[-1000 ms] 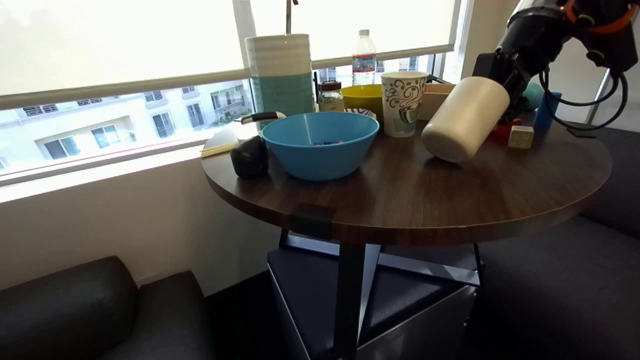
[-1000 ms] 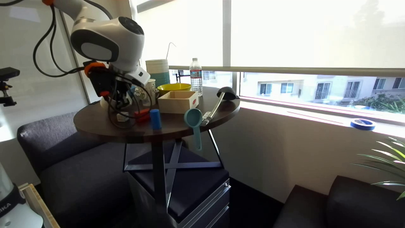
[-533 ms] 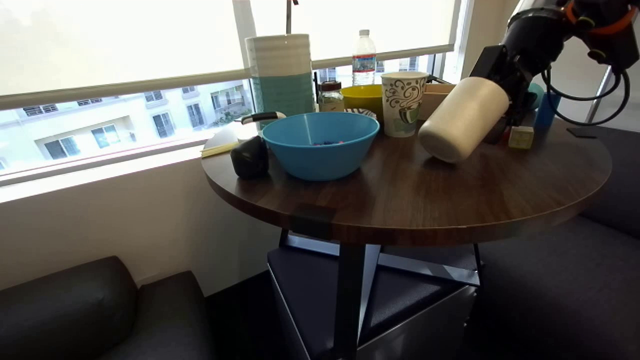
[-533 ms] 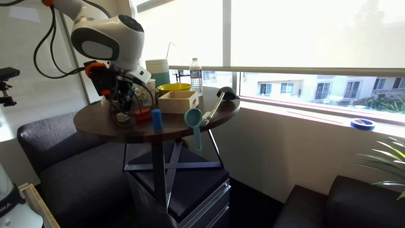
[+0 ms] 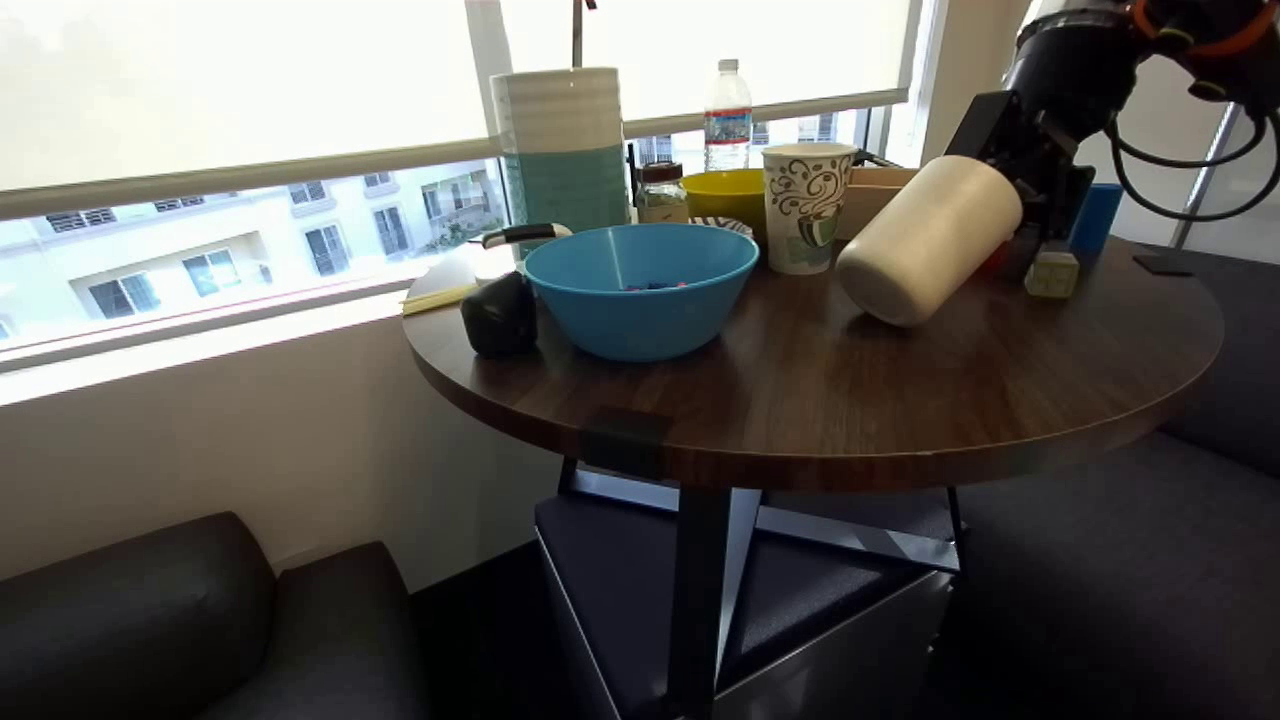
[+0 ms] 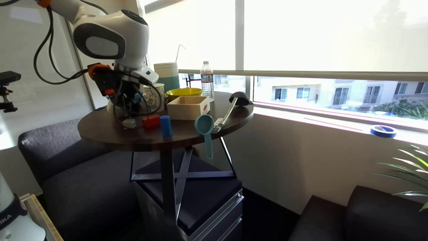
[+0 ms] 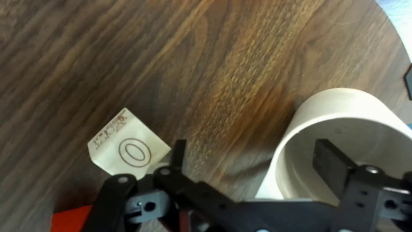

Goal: Put the beige cup upside down

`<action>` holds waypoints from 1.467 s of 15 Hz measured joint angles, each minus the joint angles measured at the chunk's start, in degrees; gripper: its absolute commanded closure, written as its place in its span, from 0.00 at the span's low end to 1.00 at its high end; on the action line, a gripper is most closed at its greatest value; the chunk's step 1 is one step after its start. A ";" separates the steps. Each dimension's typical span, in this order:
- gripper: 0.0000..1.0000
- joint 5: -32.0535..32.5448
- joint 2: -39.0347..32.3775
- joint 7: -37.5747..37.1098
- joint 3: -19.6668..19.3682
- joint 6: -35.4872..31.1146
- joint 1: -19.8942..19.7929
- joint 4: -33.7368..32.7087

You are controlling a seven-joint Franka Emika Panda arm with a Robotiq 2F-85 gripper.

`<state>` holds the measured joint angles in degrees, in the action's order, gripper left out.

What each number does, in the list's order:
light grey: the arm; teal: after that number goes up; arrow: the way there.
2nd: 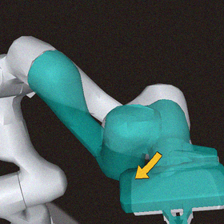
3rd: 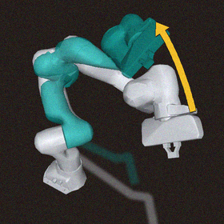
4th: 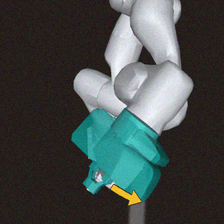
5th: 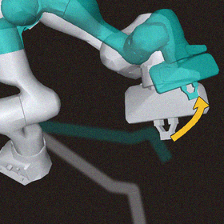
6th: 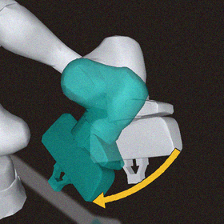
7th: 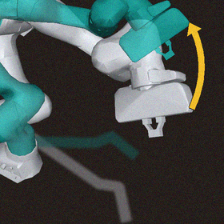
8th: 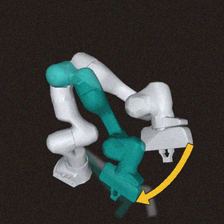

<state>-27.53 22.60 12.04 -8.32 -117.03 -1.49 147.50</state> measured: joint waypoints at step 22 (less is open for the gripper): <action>0.00 12.04 4.60 -20.10 4.71 -0.22 -3.50 0.77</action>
<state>-15.49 27.20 -8.06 -3.61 -117.24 -4.99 148.26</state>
